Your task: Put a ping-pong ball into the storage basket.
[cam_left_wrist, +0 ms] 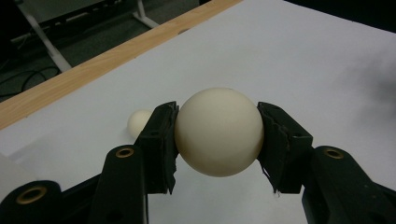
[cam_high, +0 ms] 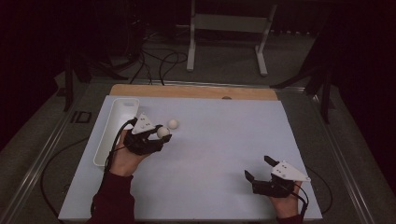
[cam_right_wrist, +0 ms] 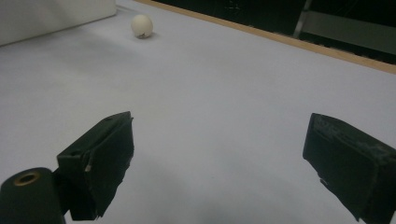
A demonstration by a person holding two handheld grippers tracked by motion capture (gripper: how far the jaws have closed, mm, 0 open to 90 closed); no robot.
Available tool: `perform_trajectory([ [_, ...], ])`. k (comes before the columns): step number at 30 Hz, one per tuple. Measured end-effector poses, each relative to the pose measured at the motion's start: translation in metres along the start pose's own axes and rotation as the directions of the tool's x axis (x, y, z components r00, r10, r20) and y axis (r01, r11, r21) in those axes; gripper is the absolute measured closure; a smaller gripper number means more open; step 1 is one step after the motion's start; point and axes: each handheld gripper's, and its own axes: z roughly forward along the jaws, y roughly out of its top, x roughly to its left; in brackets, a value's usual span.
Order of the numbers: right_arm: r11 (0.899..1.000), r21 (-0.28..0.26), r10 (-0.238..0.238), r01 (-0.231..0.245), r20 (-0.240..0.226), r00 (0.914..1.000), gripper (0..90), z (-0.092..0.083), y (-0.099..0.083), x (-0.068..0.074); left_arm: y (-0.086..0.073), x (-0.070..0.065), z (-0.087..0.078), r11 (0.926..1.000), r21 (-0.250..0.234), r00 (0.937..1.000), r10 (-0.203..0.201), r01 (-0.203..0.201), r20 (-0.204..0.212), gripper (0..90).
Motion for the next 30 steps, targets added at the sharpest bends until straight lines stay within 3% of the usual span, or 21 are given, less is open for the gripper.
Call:
perform_trajectory([
  [30, 1.000, 0.002, -0.003, 0.003, 0.002, 1.0000, 8.4, 0.0005, -0.0001, 0.0003, -0.0028, 0.0095, -0.0078, 0.9998, -0.003, 0.9996, -0.022, 0.022, -0.021, 51.2],
])
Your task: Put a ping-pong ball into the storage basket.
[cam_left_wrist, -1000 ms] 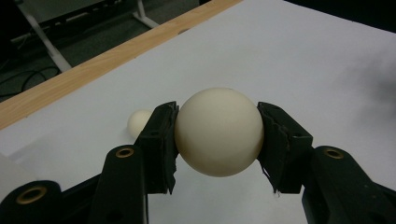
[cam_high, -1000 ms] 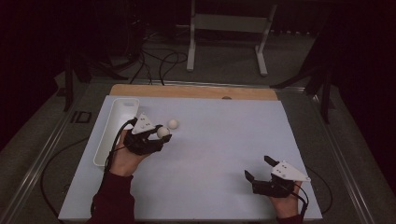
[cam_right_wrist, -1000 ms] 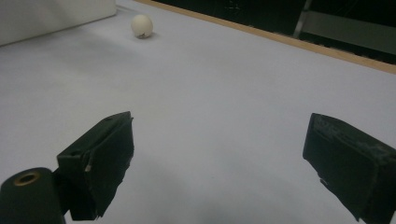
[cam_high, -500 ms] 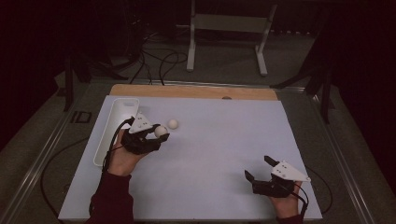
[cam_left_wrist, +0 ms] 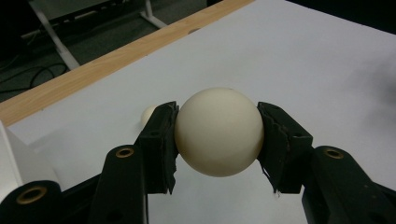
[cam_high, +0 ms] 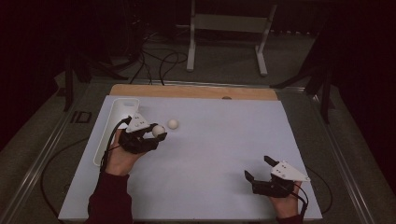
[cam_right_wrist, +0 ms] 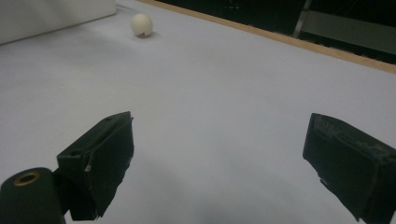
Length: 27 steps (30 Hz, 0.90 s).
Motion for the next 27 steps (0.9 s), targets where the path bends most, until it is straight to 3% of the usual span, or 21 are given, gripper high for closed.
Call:
perform_trajectory([
  [27, 1.000, 0.002, 0.001, -0.001, -0.001, 1.0000, 8.4, 0.0000, -0.0001, 0.0000, -0.0024, 0.0075, -0.0069, 0.9998, -0.006, 0.9996, -0.021, 0.020, -0.019, 51.2],
])
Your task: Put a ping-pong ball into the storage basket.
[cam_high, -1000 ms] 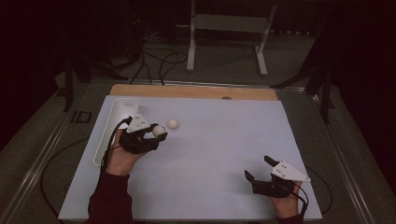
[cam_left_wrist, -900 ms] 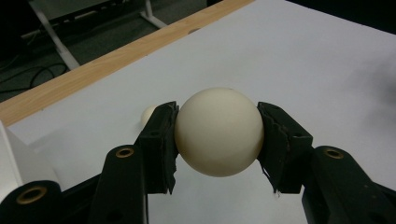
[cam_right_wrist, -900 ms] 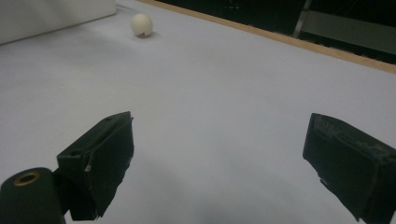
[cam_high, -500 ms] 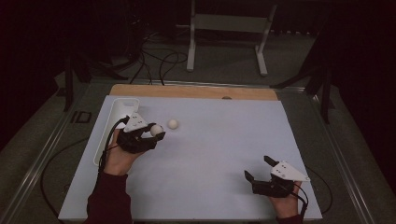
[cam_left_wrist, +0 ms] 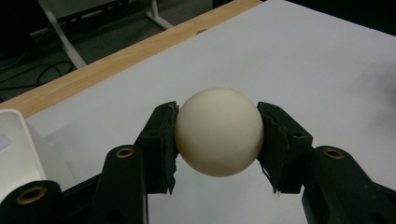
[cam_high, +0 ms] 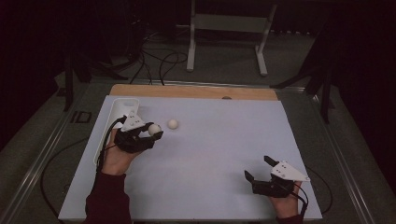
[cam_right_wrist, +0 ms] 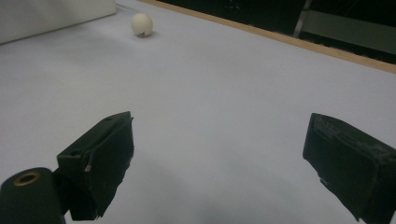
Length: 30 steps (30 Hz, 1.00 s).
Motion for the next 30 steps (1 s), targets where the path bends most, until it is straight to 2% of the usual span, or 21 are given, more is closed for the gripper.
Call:
perform_trajectory([
  [30, 1.000, 0.002, -0.003, 0.003, -0.002, 1.0000, 8.4, 0.0000, 0.0000, 0.0001, -0.0031, 0.0066, -0.0072, 0.9999, -0.013, 0.9999, -0.004, 0.003, -0.009, 51.2],
])
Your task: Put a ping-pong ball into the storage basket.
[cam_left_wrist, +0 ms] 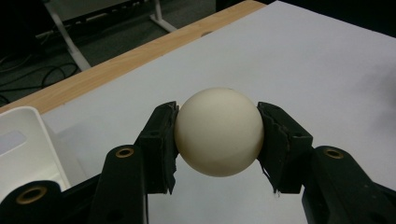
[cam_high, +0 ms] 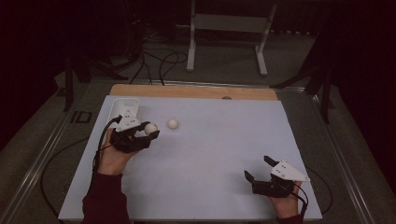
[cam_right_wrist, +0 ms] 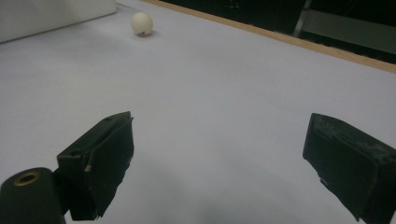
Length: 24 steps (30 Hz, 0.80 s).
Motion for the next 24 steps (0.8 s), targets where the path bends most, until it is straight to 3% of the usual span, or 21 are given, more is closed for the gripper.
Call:
perform_trajectory([
  [24, 1.000, 0.001, -0.001, 0.001, -0.002, 1.0000, 8.4, 0.000, 0.000, 0.000, -0.005, 0.013, -0.013, 0.9992, -0.019, 0.9988, -0.036, 0.035, -0.033, 51.2],
])
